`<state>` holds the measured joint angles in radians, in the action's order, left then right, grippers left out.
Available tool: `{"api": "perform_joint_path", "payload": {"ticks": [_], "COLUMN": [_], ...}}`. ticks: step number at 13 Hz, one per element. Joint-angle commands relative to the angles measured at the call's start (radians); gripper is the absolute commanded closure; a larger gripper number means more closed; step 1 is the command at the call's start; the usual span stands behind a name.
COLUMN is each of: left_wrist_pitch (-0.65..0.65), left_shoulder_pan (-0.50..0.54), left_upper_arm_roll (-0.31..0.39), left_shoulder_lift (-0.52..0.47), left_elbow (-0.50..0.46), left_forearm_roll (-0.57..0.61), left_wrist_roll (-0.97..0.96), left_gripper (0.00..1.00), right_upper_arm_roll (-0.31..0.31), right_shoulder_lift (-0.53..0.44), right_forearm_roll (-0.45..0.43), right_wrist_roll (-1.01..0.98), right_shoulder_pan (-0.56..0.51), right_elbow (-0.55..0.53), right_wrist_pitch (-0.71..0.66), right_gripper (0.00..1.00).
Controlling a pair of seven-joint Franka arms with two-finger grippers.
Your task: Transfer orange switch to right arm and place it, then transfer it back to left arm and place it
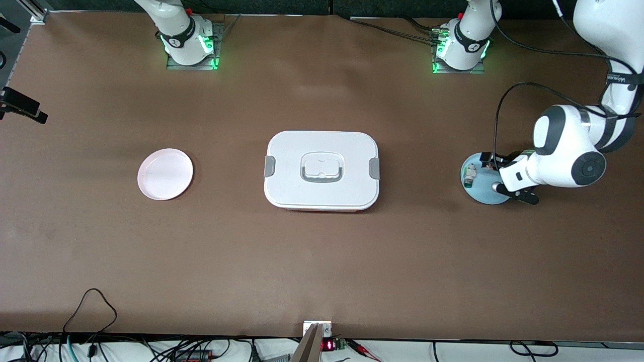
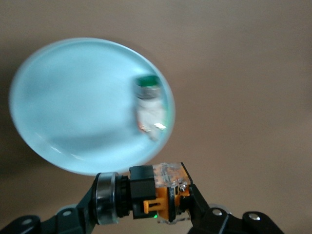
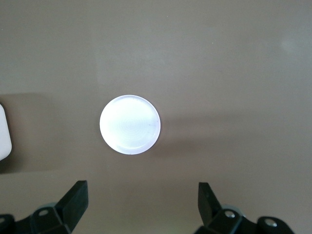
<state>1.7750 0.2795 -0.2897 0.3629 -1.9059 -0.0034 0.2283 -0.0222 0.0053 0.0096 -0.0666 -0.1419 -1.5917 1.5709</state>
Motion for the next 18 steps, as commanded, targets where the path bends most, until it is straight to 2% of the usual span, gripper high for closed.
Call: {"api": "perform_joint_path", "payload": {"ticks": [1, 5, 7, 9, 10, 13, 15, 16, 18], "left_wrist_pitch": [-0.213, -0.481, -0.566, -0.614, -0.615, -0.602, -0.551, -0.505, -0.363], "left_shoulder_pan": [0.003, 0.003, 0.003, 0.003, 0.003, -0.003, -0.045, -0.065, -0.159], "left_upper_arm_roll": [-0.063, -0.158, -0.192, -0.219, -0.227, -0.243, -0.247, -0.250, -0.250], "left_shoulder_lift": [-0.002, -0.016, -0.016, -0.016, -0.016, -0.013, -0.012, -0.012, -0.013], "left_elbow": [0.109, 0.281, 0.353, 0.410, 0.418, 0.455, 0.464, 0.462, 0.465], "left_forearm_roll": [-0.084, -0.258, -0.370, -0.522, -0.602, -0.850, -0.993, -1.068, -1.129], "left_wrist_roll": [-0.152, -0.461, -0.626, -0.854, -0.967, -1.220, -1.354, -1.406, -1.524], "left_gripper": [1.00, 1.00, 1.00, 1.00, 1.00, 1.00, 0.99, 0.99, 0.97], "right_upper_arm_roll": [0.004, 0.005, 0.007, 0.008, 0.008, 0.005, 0.007, 0.005, -0.002], "right_shoulder_lift": [0.001, 0.008, 0.015, 0.073, 0.102, 0.101, 0.097, 0.096, 0.094], "right_forearm_roll": [-0.002, 0.000, 0.000, 0.003, -0.005, -0.010, -0.002, 0.013, 0.116], "right_wrist_roll": [-0.013, -0.013, -0.007, -0.004, -0.004, -0.013, 0.001, -0.005, -0.016], "right_shoulder_pan": [-0.004, 0.001, 0.011, 0.047, 0.076, 0.085, 0.088, 0.087, 0.076], "right_elbow": [0.036, 0.042, 0.041, 0.042, 0.047, 0.050, 0.050, 0.052, 0.050], "right_wrist_pitch": [-0.019, -0.019, -0.008, 0.006, 0.012, 0.024, 0.012, 0.011, -0.015], "right_gripper": [0.00, 0.00, 0.00, 0.00, 0.00, 0.00, 0.00, 0.00, 0.00]}}
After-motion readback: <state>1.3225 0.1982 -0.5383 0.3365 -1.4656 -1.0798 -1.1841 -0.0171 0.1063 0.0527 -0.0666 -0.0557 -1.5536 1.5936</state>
